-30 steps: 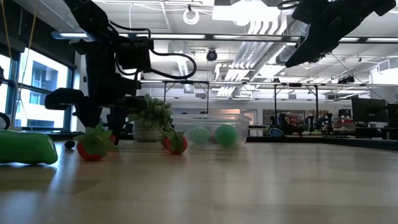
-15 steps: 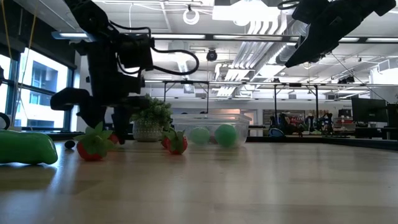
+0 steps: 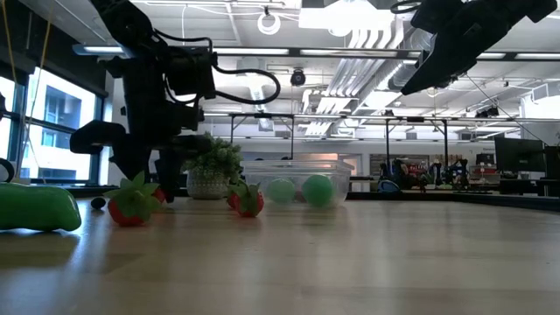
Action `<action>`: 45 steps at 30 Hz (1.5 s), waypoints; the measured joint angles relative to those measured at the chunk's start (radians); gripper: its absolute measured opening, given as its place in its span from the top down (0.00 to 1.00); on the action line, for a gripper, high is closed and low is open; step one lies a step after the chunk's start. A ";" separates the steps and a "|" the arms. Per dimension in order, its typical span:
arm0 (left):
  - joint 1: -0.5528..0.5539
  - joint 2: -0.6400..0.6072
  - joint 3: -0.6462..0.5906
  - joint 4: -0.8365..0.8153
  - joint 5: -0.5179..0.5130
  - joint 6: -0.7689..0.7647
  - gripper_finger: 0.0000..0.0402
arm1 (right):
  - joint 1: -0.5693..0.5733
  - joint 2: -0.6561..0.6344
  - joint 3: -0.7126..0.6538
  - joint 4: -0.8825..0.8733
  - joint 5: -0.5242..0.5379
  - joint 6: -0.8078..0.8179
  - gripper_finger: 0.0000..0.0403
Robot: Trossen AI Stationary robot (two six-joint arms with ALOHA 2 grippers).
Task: Pick and placing Produce into tupperware
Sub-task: Put the strawberry into the transparent container
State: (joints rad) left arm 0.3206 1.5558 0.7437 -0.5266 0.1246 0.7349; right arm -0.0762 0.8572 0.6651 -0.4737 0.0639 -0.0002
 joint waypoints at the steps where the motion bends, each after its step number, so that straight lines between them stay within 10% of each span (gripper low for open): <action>1: 0.000 0.000 0.000 -0.001 0.000 0.000 0.65 | 0.000 0.000 0.000 0.000 0.000 0.000 0.81; 20: 0.000 -0.027 0.088 0.008 0.021 -0.114 0.69 | 0.000 0.000 0.000 0.000 0.003 0.000 0.81; 45: 0.018 0.024 0.767 0.142 0.029 -0.009 0.68 | 0.000 0.000 0.000 0.000 -0.001 0.000 0.81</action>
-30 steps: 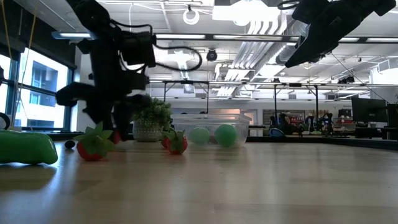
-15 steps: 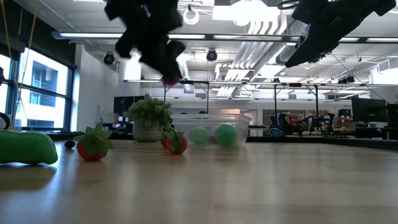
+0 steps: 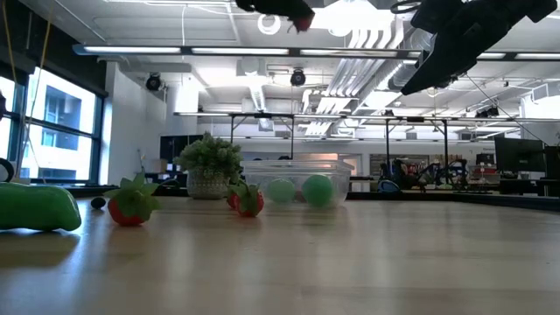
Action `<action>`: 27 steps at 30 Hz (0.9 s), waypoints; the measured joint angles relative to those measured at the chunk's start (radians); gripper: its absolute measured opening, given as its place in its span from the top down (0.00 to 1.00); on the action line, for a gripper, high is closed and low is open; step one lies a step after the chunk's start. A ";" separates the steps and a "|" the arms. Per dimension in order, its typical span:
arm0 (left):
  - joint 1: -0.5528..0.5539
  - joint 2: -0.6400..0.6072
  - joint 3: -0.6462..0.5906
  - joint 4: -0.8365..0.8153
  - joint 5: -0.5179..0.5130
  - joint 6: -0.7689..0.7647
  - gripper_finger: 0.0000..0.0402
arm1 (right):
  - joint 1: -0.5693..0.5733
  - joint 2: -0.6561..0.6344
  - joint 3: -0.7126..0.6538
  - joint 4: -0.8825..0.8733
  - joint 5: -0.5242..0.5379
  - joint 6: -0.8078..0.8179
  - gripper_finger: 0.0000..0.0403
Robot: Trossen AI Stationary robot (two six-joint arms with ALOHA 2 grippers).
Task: Pick and placing Produce into tupperware
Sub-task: Put the strawberry into the transparent container
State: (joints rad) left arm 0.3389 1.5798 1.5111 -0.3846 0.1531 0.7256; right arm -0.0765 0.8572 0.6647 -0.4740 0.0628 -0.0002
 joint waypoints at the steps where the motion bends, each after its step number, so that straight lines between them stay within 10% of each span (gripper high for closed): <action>1: 0.006 0.020 0.018 -0.024 0.014 -0.002 0.68 | 0.000 0.000 0.000 0.000 0.000 0.000 0.81; 27: 0.133 0.549 0.085 -0.136 0.099 -0.017 0.68 | 0.000 0.000 0.000 0.000 0.004 0.000 0.81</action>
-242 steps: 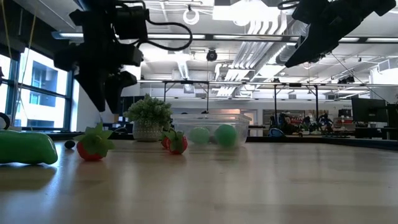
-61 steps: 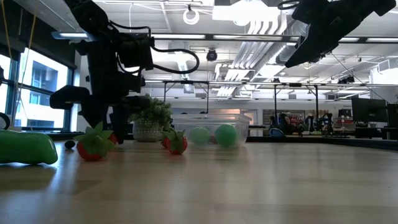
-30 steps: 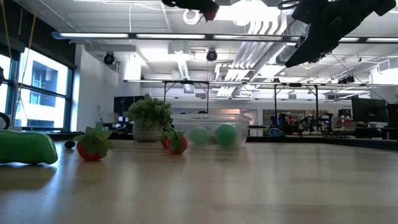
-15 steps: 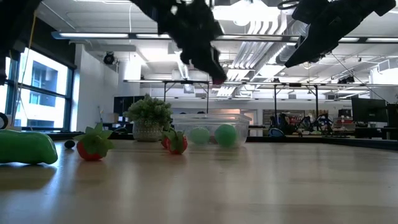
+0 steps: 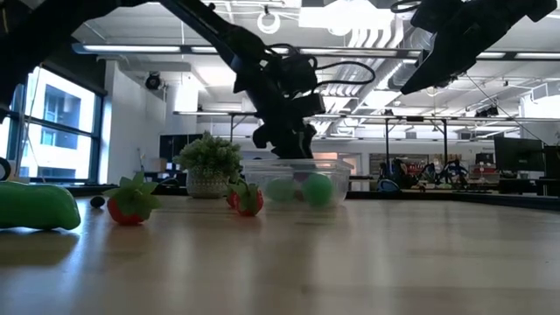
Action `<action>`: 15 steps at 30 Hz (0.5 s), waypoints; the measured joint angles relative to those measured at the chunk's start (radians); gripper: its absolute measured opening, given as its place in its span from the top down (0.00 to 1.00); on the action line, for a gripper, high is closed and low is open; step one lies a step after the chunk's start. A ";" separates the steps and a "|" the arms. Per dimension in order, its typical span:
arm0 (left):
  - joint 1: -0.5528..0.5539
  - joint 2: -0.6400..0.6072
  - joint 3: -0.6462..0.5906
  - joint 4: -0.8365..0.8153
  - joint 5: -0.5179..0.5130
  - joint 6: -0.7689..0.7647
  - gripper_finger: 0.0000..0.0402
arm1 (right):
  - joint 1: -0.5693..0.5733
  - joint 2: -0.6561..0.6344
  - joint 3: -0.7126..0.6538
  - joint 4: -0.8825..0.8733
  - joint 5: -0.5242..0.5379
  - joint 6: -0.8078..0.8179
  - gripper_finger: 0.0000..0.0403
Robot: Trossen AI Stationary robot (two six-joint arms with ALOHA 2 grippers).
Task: Pick and placing Produce into tupperware
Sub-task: Put the strawberry into the transparent container
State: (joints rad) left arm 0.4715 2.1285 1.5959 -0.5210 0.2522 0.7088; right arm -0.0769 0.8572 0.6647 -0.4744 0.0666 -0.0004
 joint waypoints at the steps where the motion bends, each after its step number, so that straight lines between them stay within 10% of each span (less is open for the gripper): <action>1: 0.000 0.001 0.000 -0.001 -0.011 0.003 0.68 | 0.000 0.000 0.000 0.001 0.000 0.000 0.81; 15: 0.000 0.002 0.000 -0.006 -0.014 0.004 0.68 | 0.000 0.000 0.000 0.001 -0.004 0.000 0.81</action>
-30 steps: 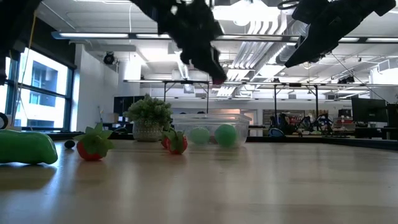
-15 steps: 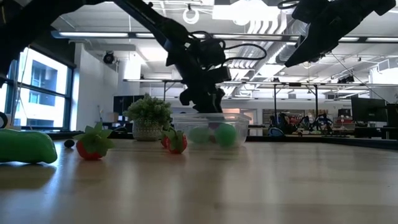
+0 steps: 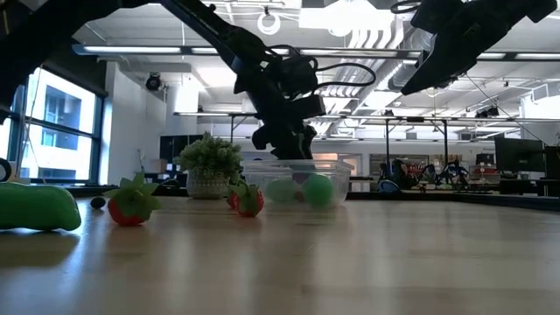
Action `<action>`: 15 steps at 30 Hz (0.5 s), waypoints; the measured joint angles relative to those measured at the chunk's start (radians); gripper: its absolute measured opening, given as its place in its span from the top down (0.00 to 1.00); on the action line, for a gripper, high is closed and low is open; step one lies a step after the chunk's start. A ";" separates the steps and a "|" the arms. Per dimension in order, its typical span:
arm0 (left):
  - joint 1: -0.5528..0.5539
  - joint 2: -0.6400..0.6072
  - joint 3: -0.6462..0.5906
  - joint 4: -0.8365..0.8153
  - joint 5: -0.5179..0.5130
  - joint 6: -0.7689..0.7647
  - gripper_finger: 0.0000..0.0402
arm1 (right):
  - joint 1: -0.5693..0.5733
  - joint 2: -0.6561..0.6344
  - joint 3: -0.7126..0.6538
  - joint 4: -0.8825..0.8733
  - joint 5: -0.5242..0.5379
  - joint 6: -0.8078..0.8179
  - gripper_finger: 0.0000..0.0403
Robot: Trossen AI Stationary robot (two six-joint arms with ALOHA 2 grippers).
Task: Pick and placing Produce into tupperware
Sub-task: Put the strawberry into the transparent container, then put the red cherry into the transparent container
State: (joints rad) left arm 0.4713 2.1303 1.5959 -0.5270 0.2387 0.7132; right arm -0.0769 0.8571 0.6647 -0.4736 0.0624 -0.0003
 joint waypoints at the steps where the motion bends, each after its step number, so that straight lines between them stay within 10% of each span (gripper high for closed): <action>1: 0.000 0.000 0.000 0.000 -0.002 0.000 0.68 | 0.000 0.000 0.000 0.000 0.000 0.000 0.81; 15: 0.000 0.000 0.000 0.000 -0.011 -0.015 0.49 | 0.000 0.000 0.000 0.000 0.001 0.000 0.81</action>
State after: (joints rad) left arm 0.4709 2.1300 1.5959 -0.5266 0.2276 0.6983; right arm -0.0769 0.8574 0.6647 -0.4737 0.0631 -0.0003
